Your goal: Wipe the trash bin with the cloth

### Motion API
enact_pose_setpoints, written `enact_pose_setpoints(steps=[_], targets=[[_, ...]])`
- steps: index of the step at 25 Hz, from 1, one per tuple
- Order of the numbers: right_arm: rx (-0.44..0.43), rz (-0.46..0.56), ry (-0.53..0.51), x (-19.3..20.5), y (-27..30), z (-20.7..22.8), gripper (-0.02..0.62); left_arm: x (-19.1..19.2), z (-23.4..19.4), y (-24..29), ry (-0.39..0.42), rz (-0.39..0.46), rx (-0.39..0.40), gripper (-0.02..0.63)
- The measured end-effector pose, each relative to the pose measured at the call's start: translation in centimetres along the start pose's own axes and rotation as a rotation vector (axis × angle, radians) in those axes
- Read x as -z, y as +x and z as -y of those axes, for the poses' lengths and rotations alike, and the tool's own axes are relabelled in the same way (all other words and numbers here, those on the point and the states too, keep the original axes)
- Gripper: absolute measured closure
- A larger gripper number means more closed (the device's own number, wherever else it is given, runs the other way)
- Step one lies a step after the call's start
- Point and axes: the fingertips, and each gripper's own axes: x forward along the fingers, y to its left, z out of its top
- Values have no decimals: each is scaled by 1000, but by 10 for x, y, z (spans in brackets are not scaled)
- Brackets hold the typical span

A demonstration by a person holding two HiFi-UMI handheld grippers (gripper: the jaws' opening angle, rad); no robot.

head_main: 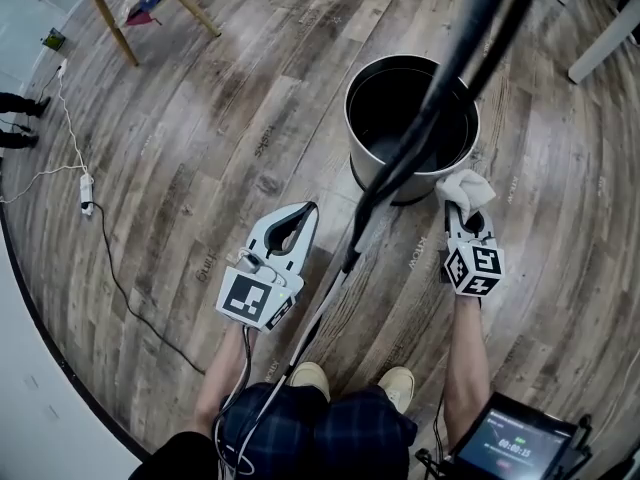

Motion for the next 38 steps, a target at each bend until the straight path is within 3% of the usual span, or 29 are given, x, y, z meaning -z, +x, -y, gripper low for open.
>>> enact_pose_setpoints(steps=[11,17,28,38], targets=[[-14,18,-21,20,-35,-19,506,11,-1,7,-6,-20,2,609],[-129,-9,-90,42,-51,-78,506,17,-5,12,-14,-28,-2,609],[-362,-18,-97,45,-13,-192,506,21,-15,13,-8,-38,-17,609],[-358,-61,-123,61,39,-210,506,30,-23,8,-22,-43,-35,609]])
